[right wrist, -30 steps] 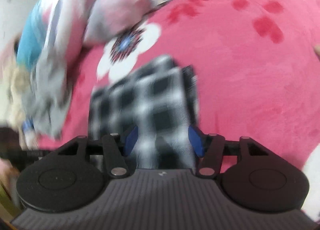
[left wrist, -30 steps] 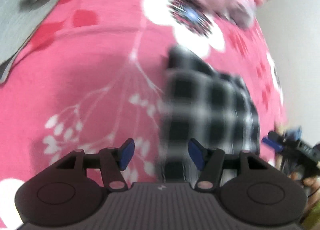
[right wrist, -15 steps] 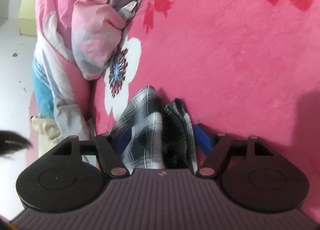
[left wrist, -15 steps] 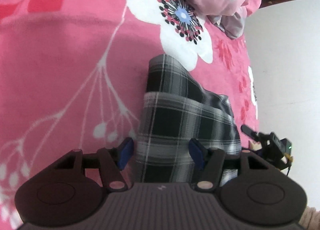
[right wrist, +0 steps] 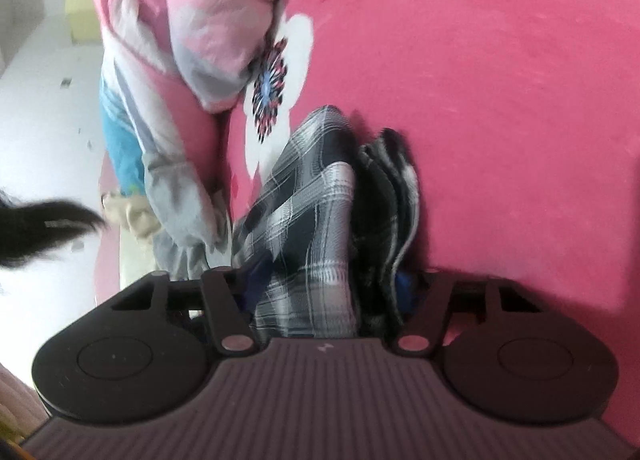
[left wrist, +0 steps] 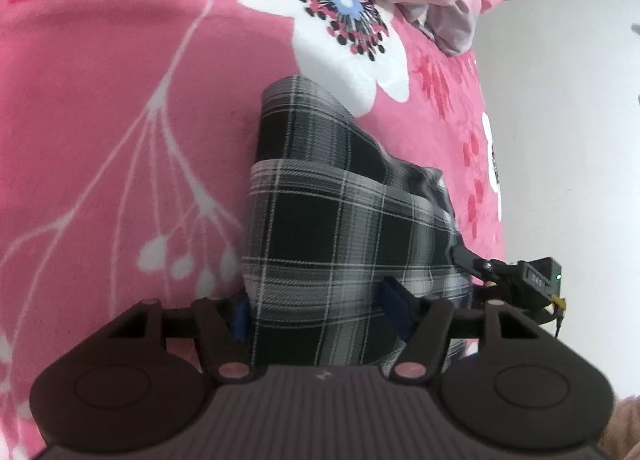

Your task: Fold clothes

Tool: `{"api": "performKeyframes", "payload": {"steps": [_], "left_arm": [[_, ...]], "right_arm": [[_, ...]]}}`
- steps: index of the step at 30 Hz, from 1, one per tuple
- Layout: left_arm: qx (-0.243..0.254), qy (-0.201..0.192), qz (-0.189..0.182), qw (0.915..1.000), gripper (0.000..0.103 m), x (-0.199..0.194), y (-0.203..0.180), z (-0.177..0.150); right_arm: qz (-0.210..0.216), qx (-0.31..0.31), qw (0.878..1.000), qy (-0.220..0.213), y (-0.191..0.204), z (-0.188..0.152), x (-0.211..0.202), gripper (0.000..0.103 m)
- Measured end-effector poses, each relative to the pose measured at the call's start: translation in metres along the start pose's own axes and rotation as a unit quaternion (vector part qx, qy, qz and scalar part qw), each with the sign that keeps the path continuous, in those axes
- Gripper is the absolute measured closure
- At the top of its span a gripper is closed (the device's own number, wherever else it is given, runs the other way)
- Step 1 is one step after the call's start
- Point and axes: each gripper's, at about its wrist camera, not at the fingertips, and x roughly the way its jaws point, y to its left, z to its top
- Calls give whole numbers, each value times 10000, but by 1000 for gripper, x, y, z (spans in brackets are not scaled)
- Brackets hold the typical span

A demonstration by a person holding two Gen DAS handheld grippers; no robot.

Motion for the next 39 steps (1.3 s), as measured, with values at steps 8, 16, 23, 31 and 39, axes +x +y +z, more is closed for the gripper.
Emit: {"api": "performKeyframes", "payload": {"steps": [8, 16, 23, 31, 39], "left_arm": [[160, -569, 577, 9966, 78, -12, -22, -19], [237, -1456, 1007, 9839, 83, -49, -69, -62], [451, -2148, 1145, 9689, 84, -83, -122, -111], [1064, -2373, 431, 9646, 84, -100, -183, -157], [1602, -2136, -452, 9626, 84, -82, -269, -200]], "right_arm": [[-306, -879, 9956, -70, 29, -6, -4, 72], [-400, -2194, 9748, -14, 88, -21, -27, 74], [-108, -2748, 9611, -263, 125, -51, -74, 75], [-280, -3142, 9427, -1091, 160, -111, -167, 75], [-938, -3254, 9227, -1842, 183, -155, -295, 75]]}}
